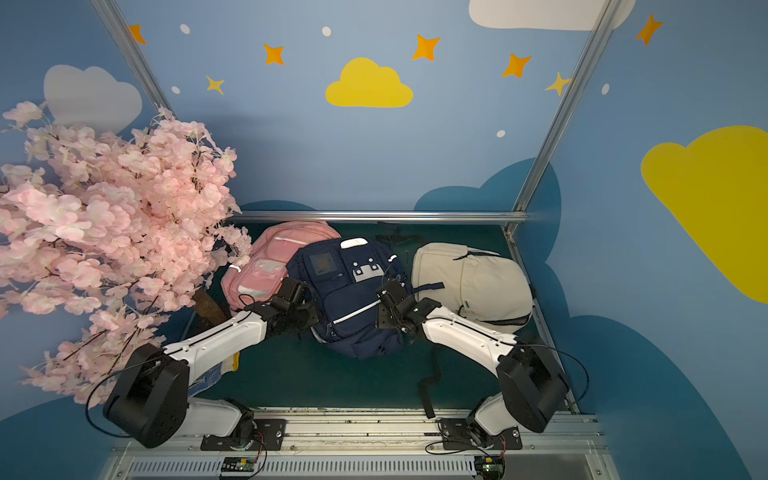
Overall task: Zip up the backpack
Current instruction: Zip the zipper on the backpack.
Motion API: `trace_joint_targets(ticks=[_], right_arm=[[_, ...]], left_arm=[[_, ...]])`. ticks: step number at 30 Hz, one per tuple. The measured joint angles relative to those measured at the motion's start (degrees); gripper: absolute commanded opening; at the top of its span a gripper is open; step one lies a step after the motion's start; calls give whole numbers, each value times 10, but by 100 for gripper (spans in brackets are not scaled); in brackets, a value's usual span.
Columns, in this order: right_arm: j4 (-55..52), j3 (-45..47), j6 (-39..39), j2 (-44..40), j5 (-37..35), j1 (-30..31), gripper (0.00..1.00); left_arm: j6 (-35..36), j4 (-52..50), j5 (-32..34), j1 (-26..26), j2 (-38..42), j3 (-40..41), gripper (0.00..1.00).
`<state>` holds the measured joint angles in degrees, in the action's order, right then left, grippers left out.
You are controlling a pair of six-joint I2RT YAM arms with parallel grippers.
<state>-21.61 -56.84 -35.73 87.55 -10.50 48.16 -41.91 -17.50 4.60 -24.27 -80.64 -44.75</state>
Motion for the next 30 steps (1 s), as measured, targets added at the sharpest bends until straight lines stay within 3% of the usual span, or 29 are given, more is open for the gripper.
trace_joint_targets(ticks=[4, 8, 12, 17, 30], right_arm=[[-3, 26, 9, 9, 5, 35, 47], [17, 67, -1, 2, 18, 74, 46], [26, 73, -9, 2, 20, 82, 48], [29, 73, -15, 2, 17, 83, 48], [38, 80, -20, -2, 11, 83, 48]], left_arm=[[6, -10, -3, 18, 3, -1, 40], [16, -32, 12, 22, 35, -1, 52], [15, -56, 41, -3, 94, -9, 58], [13, -61, 38, -40, 132, -23, 55], [16, -12, -16, -33, 6, -26, 45]])
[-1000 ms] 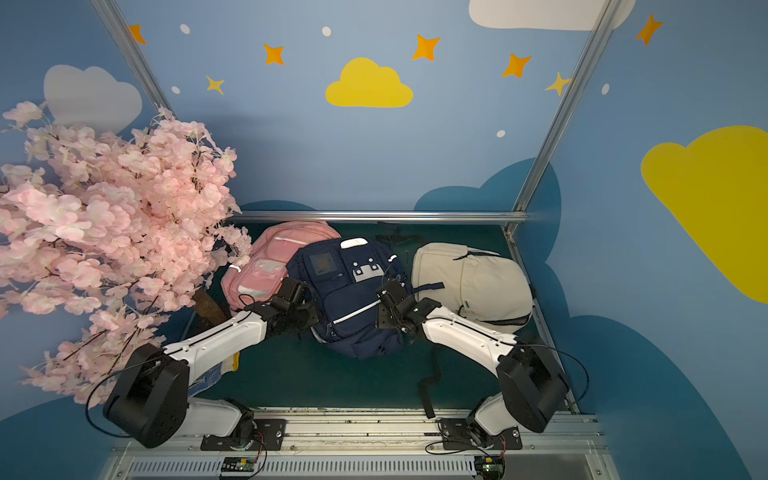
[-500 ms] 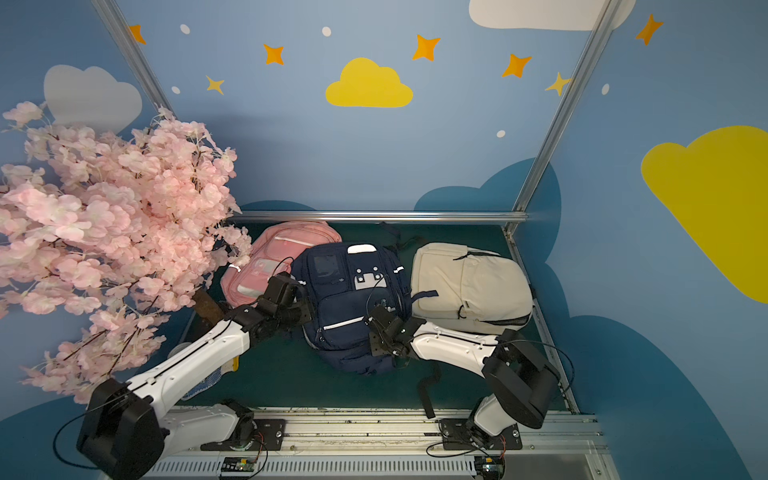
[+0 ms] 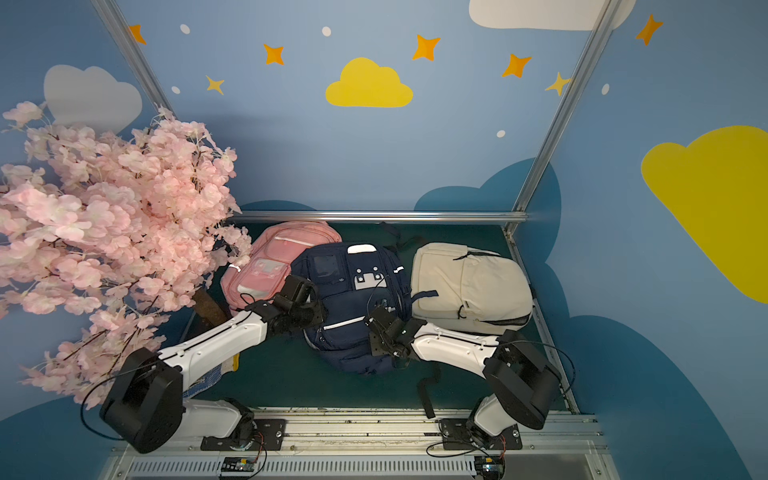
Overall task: Zip up the backpack
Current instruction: Zip the zipper on the backpack.
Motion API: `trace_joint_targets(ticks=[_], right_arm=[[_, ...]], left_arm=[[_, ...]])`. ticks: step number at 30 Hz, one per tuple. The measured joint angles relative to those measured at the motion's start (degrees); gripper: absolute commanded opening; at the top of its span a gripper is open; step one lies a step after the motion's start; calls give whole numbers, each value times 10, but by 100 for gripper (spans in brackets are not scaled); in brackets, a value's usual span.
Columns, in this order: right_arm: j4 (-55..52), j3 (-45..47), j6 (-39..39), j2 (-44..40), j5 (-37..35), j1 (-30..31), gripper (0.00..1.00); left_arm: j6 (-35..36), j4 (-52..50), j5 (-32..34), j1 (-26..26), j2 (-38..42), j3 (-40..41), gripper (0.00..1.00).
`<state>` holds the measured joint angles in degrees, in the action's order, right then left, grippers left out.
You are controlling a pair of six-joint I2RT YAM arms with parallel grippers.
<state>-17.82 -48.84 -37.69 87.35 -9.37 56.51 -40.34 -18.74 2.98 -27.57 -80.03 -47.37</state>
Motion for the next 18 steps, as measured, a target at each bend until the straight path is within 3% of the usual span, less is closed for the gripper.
trace_joint_targets(ticks=[6, 13, 18], right_arm=[[0, 0, 0, 0, 0, -2, 47], [9, -2, 3, 9, 39, -52, 44], [10, -33, 9, 51, 107, -111, 43]], left_arm=[[1, 18, -24, 16, -44, -13, 32], [-2, 18, -40, 27, -54, -15, 6], [-9, 7, -23, 16, -29, -34, 3]])
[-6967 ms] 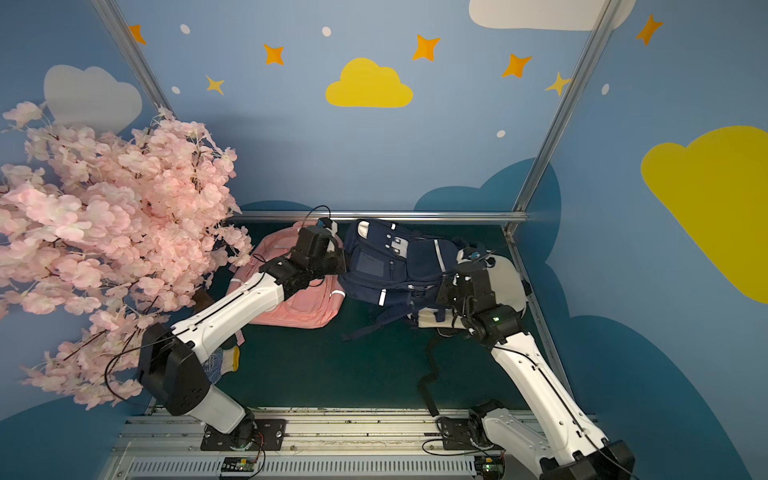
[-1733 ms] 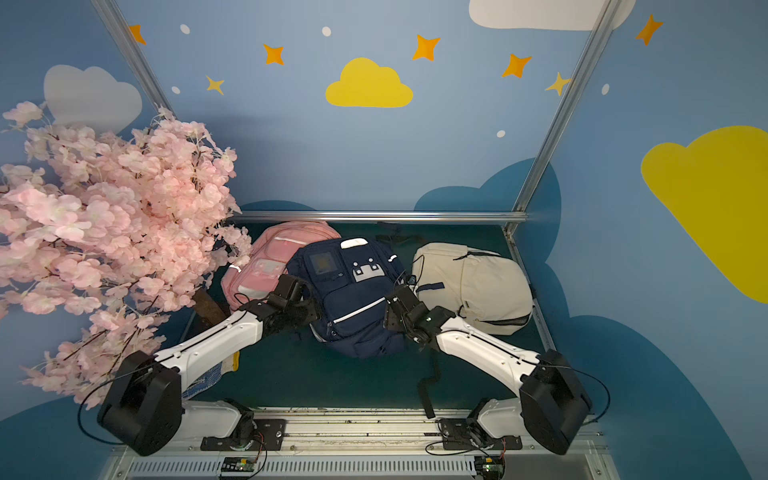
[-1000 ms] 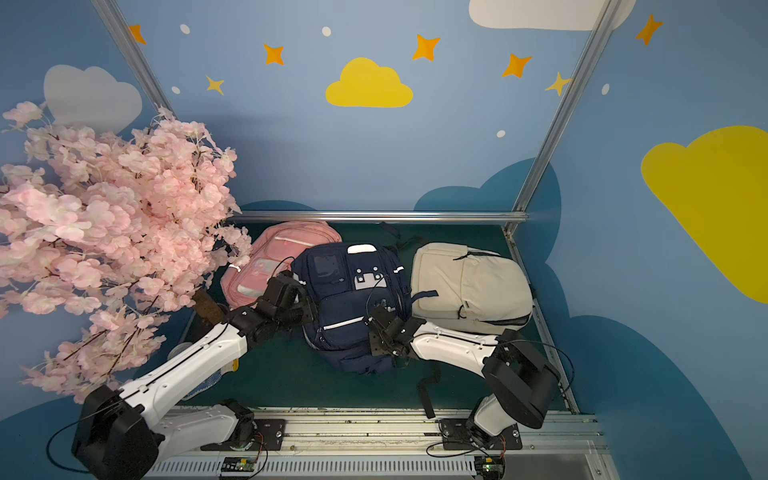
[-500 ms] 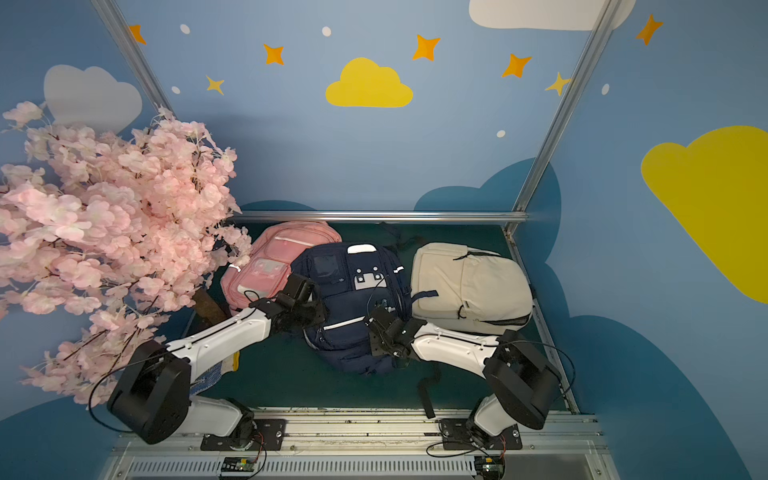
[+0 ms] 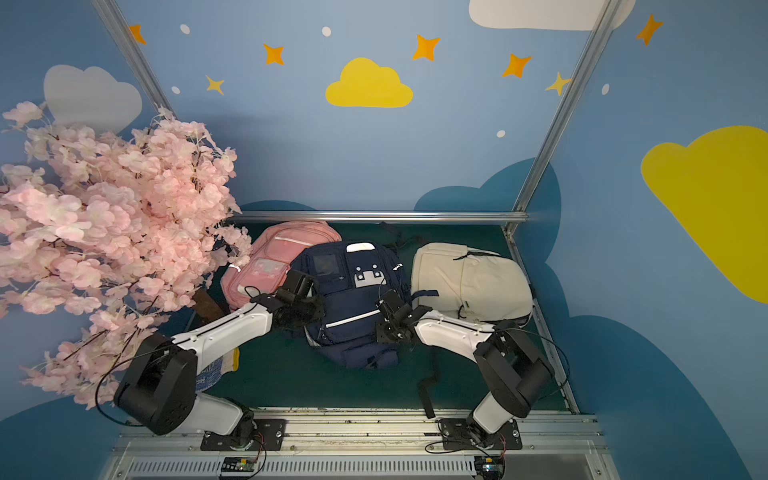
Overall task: Zip up the backpack
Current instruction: Zip the zipper on the backpack.
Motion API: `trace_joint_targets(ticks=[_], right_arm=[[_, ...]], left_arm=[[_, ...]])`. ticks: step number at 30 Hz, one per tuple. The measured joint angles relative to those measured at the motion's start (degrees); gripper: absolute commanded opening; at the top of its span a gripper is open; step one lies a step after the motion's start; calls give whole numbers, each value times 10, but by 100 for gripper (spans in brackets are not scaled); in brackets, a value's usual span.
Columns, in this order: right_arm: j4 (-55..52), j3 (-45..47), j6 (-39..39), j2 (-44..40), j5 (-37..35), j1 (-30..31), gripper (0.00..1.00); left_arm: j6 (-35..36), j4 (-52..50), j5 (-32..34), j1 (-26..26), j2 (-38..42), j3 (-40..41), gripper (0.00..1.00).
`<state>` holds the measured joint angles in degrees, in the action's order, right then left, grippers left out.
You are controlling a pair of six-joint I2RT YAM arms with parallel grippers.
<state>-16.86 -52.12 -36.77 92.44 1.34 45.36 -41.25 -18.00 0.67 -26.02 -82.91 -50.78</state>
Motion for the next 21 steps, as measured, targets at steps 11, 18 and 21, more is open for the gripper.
trace_joint_targets(ticks=[11, 18, 21], right_arm=[[-64, -110, 54, 53, 11, -28, 48], [-74, -150, 75, 92, -12, -57, 50], [-81, -147, 79, 63, -37, -51, 51]], left_arm=[[-10, -26, 78, -22, 106, -20, 3], [-36, 13, 84, -13, 127, 45, 3], [-45, 31, 67, -10, 97, 48, 3]])
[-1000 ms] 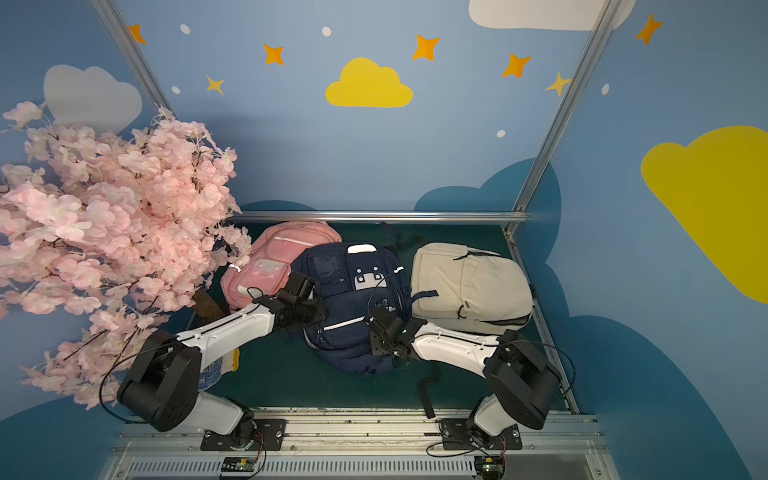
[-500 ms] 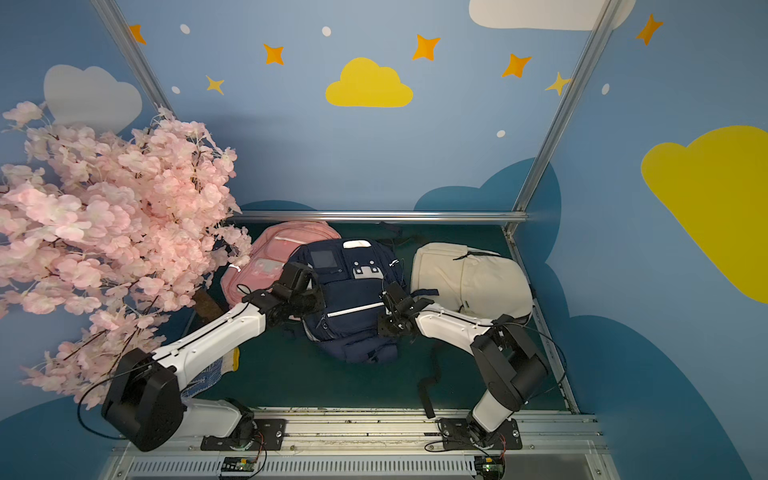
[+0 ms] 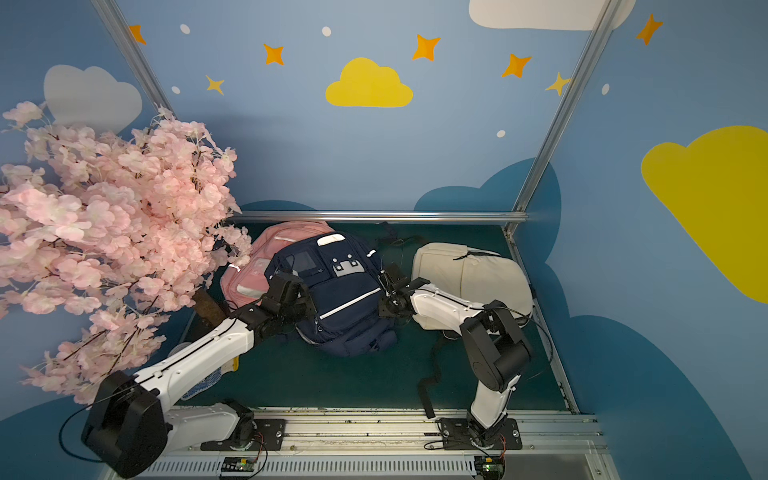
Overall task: Zip up the backpack
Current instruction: Zip the zipper on the backpack.
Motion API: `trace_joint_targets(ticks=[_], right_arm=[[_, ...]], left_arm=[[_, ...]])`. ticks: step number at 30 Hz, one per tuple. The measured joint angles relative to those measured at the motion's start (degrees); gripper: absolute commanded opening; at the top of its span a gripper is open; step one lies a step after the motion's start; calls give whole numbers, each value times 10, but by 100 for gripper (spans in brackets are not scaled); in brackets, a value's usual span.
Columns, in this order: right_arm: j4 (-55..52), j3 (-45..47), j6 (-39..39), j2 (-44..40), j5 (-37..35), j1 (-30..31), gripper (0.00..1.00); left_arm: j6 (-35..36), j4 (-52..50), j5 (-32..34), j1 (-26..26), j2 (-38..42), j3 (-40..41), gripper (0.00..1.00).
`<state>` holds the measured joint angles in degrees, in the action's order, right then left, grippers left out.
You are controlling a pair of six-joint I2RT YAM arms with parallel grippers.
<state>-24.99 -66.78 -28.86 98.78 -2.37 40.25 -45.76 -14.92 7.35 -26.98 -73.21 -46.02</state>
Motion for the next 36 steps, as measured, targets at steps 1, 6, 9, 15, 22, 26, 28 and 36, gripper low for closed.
trace_joint_targets(ticks=[1, 6, 9, 15, 22, 26, 28, 36], right_arm=[[-1, 2, 2, -18, -10, 7, 51], [11, 12, -5, -124, -36, 84, 50], [40, 33, -26, -162, -27, 131, 46], [90, 61, -78, -136, -14, 197, 39], [162, 60, -119, -86, -1, 227, 29], [191, 55, -134, -54, -3, 234, 28], [202, 52, -141, -38, -9, 235, 28], [266, 51, -149, -6, -56, 236, 27]], left_arm=[[-4, 8, -9, 1, -12, 0, 3], [-17, 39, -42, 1, -60, -1, 3], [-22, 48, -57, 1, -74, -10, 3], [-29, 56, -72, 1, -76, -18, 3], [-38, 58, -75, -1, -70, -18, 3], [-44, 60, -76, -3, -63, -18, 3], [-47, 61, -77, -5, -59, -18, 3], [-57, 63, -81, -9, -51, -18, 3]])
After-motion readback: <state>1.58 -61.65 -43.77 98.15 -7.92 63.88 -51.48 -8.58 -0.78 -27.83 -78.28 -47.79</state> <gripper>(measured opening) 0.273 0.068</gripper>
